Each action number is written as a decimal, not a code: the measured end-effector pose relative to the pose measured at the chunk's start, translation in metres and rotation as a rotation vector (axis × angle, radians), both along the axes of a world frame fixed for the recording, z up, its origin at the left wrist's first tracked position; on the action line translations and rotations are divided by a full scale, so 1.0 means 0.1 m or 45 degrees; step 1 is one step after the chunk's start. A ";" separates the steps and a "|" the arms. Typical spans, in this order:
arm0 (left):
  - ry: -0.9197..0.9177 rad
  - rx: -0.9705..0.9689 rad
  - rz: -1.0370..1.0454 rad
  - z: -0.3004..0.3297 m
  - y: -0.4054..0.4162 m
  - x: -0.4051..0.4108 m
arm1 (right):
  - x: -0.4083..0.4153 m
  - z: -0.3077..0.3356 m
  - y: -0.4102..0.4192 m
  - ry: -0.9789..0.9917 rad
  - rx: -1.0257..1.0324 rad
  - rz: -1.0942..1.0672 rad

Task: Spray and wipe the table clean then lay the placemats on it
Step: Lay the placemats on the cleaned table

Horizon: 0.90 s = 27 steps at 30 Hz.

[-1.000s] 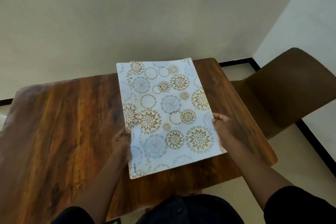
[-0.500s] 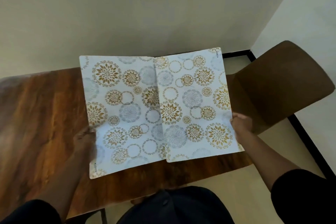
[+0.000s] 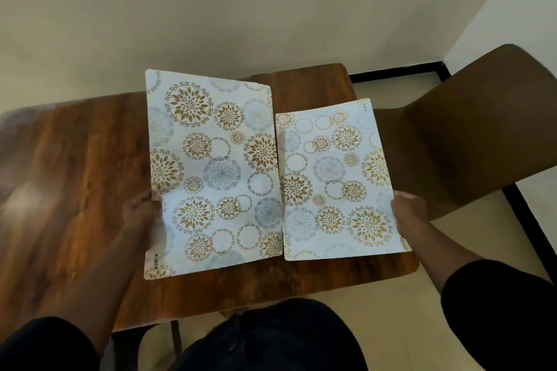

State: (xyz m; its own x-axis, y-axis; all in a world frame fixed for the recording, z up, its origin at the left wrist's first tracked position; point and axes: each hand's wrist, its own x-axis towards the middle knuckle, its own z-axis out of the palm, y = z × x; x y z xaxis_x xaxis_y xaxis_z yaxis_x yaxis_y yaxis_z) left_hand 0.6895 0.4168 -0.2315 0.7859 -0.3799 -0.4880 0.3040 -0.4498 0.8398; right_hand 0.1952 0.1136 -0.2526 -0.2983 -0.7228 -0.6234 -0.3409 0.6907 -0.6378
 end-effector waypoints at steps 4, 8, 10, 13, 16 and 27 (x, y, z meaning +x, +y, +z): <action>0.008 -0.014 -0.102 0.38 -0.21 -0.39 | -0.02 -0.04 -0.17 0.049 -0.015 0.106; 0.090 -0.005 -0.027 0.37 -0.32 -0.43 | 0.02 -0.07 -0.29 0.077 -0.037 0.188; 0.104 -0.011 -0.054 0.37 -0.38 -0.50 | 0.04 -0.11 -0.34 0.103 -0.056 0.203; 0.104 0.017 -0.075 0.32 -0.47 -0.63 | 0.09 -0.17 -0.38 0.146 -0.086 0.238; 0.177 -0.084 -0.072 0.18 -0.55 -0.72 | 0.14 -0.19 -0.43 0.177 -0.103 0.250; 0.210 -0.169 -0.121 -0.12 -0.64 -0.79 | 0.23 -0.27 -0.37 0.256 -0.178 0.251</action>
